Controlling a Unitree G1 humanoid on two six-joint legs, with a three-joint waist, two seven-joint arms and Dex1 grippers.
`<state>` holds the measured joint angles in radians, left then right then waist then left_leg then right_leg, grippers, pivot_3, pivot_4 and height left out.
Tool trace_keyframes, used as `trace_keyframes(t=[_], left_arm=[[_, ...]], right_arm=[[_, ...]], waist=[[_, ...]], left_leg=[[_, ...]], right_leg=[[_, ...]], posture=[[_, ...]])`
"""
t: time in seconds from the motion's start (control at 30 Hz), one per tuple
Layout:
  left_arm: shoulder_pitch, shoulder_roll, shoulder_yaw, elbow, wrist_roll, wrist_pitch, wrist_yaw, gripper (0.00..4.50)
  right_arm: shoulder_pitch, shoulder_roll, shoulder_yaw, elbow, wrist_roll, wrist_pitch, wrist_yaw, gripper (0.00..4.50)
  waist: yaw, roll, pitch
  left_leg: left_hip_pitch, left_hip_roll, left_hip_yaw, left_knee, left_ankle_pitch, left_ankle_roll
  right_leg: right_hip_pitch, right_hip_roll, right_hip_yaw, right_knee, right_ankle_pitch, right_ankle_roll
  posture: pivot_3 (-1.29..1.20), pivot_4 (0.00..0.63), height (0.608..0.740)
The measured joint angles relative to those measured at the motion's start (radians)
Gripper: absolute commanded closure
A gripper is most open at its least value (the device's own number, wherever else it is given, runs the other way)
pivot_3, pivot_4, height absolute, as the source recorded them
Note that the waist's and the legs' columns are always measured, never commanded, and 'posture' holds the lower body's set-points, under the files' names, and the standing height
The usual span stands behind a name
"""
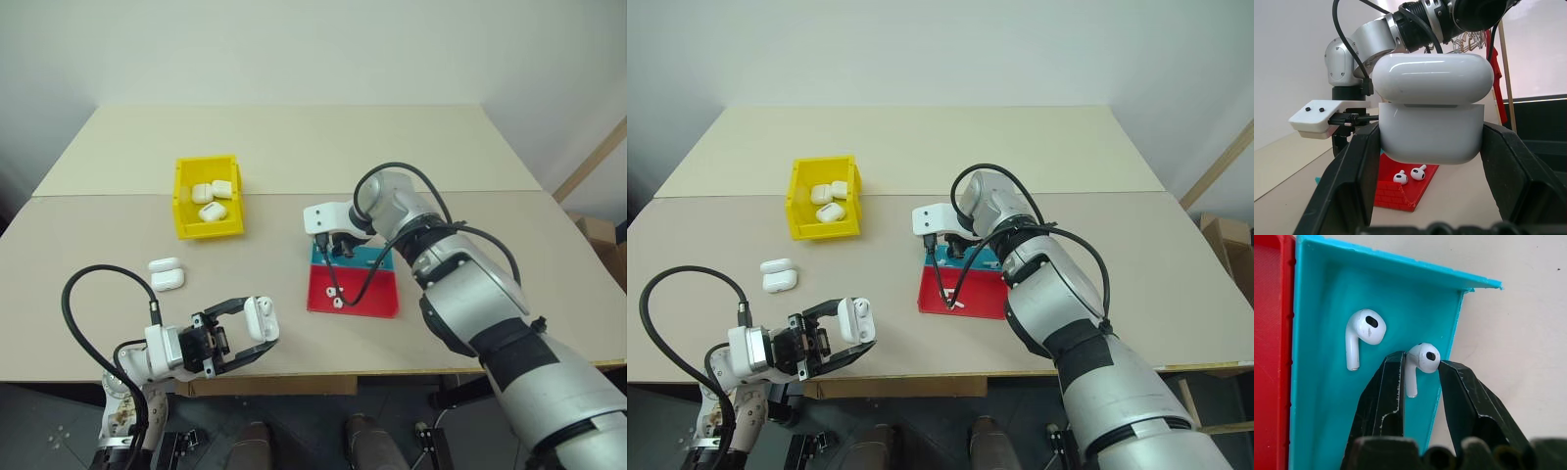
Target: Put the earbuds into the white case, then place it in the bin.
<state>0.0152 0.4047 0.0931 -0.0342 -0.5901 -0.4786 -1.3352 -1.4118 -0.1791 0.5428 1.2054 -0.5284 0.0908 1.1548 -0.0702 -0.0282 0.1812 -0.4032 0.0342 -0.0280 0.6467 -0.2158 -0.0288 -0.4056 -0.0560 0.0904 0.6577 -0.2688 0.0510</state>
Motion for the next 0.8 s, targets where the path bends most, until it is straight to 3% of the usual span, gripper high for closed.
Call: trace_keyframes(t=[0.27,0.33,0.8], left_arm=[[0.000,0.000,-0.001,0.000,0.002,0.000,0.009,1.73],[0.000,0.000,-0.002,0.000,0.002,0.000,0.011,1.73],[-0.004,0.001,-0.007,0.000,0.002,0.002,0.015,1.73]], right_arm=[[0.000,0.000,0.000,0.000,0.000,-0.001,0.000,3.11],[0.000,0.000,0.000,0.000,0.000,-0.002,0.000,3.63],[0.002,-0.004,-0.005,-0.012,0.002,-0.004,-0.002,3.63]], waist=[[0.000,0.000,0.000],[0.000,0.000,0.000],[0.000,0.000,0.000]], left_leg=[[0.000,0.000,0.000,0.000,0.000,0.000],[0.000,0.000,0.000,0.000,0.000,0.000],[0.000,0.000,0.000,0.000,0.000,0.000]], right_leg=[[0.000,0.000,0.000,0.000,0.000,0.000],[0.000,0.000,0.000,0.000,0.000,0.000],[0.000,0.000,0.000,0.000,0.000,0.000]], posture=[[0.00,0.150,0.740],[0.00,0.150,0.740],[0.00,0.150,0.740]])
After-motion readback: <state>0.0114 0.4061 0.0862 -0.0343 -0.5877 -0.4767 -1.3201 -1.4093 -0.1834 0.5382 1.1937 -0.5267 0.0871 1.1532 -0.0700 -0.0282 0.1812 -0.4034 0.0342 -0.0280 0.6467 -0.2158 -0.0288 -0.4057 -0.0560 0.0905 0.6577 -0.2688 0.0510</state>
